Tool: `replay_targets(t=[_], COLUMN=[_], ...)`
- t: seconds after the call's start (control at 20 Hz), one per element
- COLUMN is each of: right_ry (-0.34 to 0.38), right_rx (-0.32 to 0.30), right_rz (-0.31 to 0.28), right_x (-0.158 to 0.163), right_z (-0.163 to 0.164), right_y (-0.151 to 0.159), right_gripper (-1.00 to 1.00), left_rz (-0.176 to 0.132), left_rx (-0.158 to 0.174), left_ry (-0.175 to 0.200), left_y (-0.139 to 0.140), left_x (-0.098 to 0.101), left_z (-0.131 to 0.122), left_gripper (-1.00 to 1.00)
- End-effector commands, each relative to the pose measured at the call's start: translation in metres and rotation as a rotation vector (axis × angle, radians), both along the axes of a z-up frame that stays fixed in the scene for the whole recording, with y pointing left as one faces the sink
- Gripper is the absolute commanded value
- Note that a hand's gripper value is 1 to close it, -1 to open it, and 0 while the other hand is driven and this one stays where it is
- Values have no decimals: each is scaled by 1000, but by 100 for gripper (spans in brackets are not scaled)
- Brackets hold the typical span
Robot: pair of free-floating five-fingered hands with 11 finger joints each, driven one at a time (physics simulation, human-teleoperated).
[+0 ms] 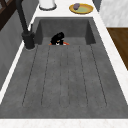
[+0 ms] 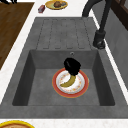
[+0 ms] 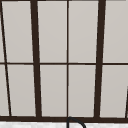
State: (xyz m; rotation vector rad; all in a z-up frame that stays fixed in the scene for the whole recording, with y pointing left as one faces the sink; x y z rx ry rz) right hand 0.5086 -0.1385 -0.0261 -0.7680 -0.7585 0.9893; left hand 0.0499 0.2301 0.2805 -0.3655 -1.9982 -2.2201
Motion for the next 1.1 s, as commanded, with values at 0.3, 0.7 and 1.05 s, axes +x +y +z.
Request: replay_targets(t=[0.3,0.7,1.05], right_ry=[-76,-188,-271], right_rx=[-12,-91,-170], right_rz=[17,-3,78], right_x=[19,15,11], right_z=[-31,0,8], right_y=[5,0,-1], right_gripper=[100,-100,-100], left_rz=[0,0,0], left_rx=[0,0,0], left_ry=[0,0,0], left_y=[0,0,0], left_x=[0,0,0], left_z=[0,0,0], left_gripper=[0,0,0])
